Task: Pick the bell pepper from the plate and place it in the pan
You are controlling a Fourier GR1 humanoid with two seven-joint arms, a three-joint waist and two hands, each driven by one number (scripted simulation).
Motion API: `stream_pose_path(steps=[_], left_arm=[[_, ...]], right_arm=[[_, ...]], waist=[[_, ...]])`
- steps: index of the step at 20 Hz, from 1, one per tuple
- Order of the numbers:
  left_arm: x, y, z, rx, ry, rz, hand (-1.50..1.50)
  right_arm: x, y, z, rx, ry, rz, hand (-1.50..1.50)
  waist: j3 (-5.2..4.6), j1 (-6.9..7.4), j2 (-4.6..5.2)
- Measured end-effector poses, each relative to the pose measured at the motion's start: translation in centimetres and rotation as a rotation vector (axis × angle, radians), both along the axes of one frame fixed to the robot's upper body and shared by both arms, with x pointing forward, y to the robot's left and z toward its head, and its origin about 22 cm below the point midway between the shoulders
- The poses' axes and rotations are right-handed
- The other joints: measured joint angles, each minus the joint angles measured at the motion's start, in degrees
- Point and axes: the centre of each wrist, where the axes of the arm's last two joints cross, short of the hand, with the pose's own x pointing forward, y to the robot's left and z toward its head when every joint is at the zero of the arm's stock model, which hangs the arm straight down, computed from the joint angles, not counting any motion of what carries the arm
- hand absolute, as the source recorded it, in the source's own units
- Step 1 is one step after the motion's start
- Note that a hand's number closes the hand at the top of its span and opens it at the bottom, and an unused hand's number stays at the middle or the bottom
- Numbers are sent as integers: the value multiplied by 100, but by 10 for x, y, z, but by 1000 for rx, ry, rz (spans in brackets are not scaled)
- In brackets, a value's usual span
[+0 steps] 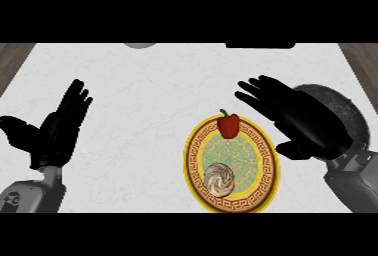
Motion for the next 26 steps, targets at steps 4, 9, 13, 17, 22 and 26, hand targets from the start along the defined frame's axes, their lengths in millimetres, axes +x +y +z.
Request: stream_pose_path(steps=[4,9,13,17,22,26], left_arm=[[1,1,0,0,-1,4,0],[2,3,1,0,0,4,0],[3,7,-3,-1,0,10,0],[4,13,-2,-9,4,9,0],[3,10,0,-8,6,8,0],[3,14,0,-4,6,6,0]], right_arm=[[0,17,-11,-170,93,-60,-150],[-7,35,-19,-273,118,-73,-150],[-21,38,-22,-369,67,-101,-150],[-33,55,-27,-420,2,-148,-150],[-36,79,-33,-412,-29,-151,-150],[-41,86,-41,-410,-25,-152,-150]], waist=[[2,4,4],[8,-23,4],[9,-49,1],[10,-47,1],[10,-34,4],[11,-36,5]])
